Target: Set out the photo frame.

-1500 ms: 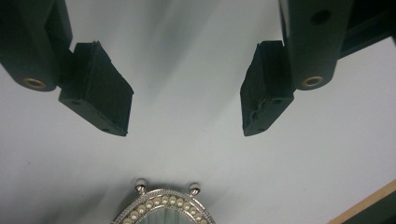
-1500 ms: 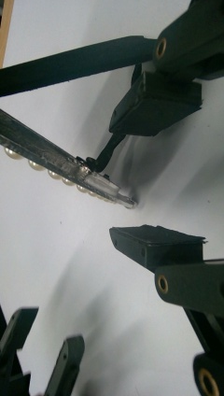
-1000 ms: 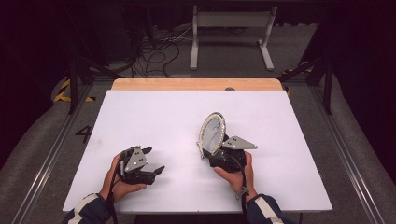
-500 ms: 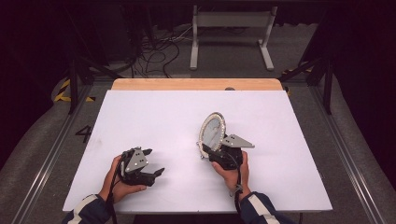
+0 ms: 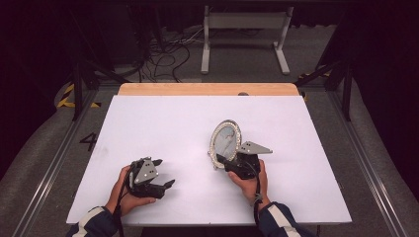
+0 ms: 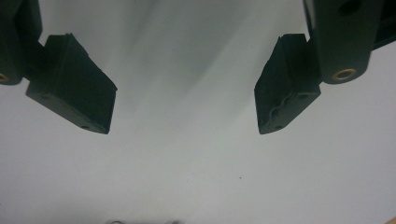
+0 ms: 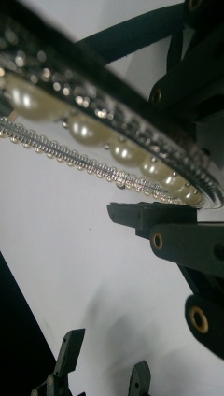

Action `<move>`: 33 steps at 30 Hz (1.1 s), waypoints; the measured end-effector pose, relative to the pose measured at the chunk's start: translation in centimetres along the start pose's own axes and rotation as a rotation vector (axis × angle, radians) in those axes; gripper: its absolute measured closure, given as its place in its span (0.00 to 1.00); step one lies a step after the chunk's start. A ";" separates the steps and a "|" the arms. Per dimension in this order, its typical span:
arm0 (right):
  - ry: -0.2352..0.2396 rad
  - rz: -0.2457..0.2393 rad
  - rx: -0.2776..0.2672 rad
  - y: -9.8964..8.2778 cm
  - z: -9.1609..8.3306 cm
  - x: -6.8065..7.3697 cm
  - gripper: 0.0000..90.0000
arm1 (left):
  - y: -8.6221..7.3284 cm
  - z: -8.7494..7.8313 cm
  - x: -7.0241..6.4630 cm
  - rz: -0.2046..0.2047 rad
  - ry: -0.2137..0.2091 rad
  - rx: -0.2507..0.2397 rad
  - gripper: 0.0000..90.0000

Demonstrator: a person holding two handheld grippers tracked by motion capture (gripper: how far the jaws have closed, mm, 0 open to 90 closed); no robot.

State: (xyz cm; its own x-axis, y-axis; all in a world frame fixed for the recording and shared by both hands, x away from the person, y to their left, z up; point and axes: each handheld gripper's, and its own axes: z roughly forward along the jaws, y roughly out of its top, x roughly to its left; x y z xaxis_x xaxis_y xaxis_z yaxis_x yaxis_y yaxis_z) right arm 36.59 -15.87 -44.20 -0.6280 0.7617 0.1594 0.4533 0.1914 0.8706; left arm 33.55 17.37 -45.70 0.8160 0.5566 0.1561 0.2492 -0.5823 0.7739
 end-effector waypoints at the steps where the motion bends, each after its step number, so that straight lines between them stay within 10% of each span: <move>1: 0.007 0.001 0.004 0.0 0.0 -0.1 0.77 | 0.0 0.1 0.0 0.002 -0.003 0.000 0.24; 25: 0.101 -0.029 0.076 0.5 -0.6 -1.3 0.86 | 0.3 0.2 -0.5 -0.002 -0.014 0.001 0.22; 33: 0.081 -0.033 0.059 0.1 -0.1 -0.9 0.72 | 0.3 0.5 -0.5 0.001 -0.016 0.017 0.21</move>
State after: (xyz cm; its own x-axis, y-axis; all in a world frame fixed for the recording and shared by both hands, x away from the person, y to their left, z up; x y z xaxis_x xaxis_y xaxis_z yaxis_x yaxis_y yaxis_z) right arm 37.09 -16.60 -44.20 -0.6911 0.7024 0.1702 0.4666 0.2538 0.8473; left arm 33.47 16.62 -45.90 0.8244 0.5466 0.1471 0.2572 -0.5932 0.7629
